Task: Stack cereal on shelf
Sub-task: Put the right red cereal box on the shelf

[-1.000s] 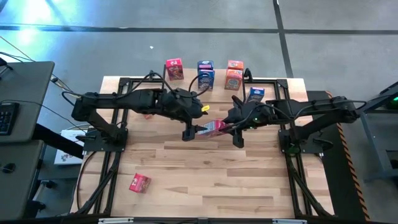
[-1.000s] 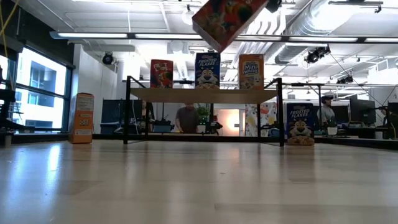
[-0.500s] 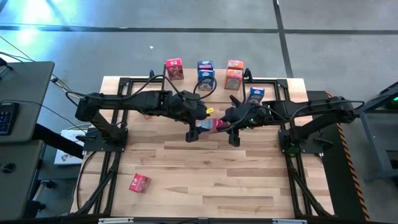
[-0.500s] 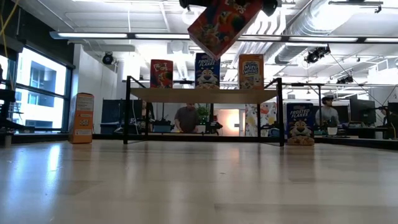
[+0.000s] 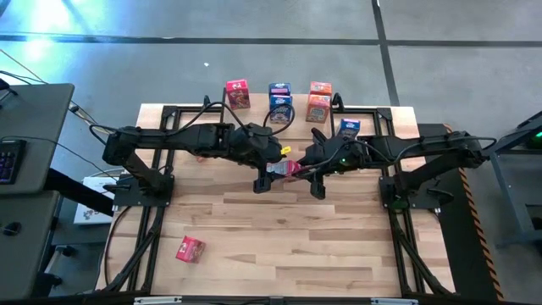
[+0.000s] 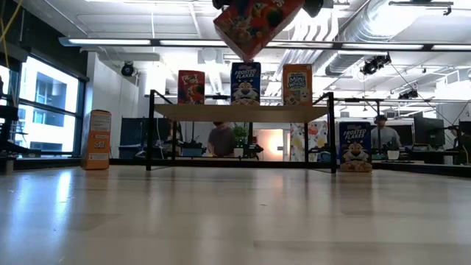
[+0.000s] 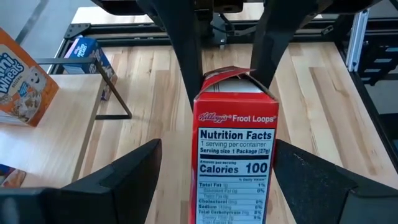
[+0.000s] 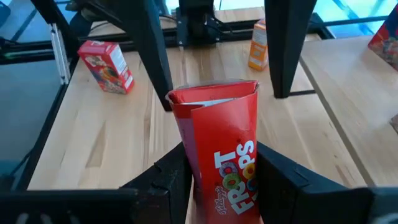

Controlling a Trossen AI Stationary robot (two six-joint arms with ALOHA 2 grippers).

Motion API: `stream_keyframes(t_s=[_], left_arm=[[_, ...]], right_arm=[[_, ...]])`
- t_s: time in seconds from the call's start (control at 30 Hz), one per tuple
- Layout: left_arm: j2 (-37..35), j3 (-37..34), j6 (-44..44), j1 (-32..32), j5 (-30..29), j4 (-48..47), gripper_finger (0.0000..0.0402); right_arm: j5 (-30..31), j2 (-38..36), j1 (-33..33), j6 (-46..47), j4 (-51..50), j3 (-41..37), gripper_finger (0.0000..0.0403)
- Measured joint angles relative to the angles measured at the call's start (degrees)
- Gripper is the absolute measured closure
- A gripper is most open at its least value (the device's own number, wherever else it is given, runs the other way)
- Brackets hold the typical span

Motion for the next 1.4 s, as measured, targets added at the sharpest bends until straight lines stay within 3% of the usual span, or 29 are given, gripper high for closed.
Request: stream_keyframes(t_s=[0.47, 1.07, 1.4], left_arm=[[0.0, 0.0, -1.1, 0.0, -0.2, -0.2, 0.0124], [0.0, 0.0, -1.0, 0.0, 0.4, -0.2, 0.0219], [0.0, 0.0, -1.0, 0.0, 0.4, -0.2, 0.0231]], right_arm=[[-0.3, 0.0, 0.0, 0.0, 2.3, 0.0, 0.0265], [-0.8, 0.0, -0.1, 0.0, 2.8, 0.0, 0.0265], [-1.0, 0.0, -0.1, -1.5, 2.9, 0.0, 0.0265]])
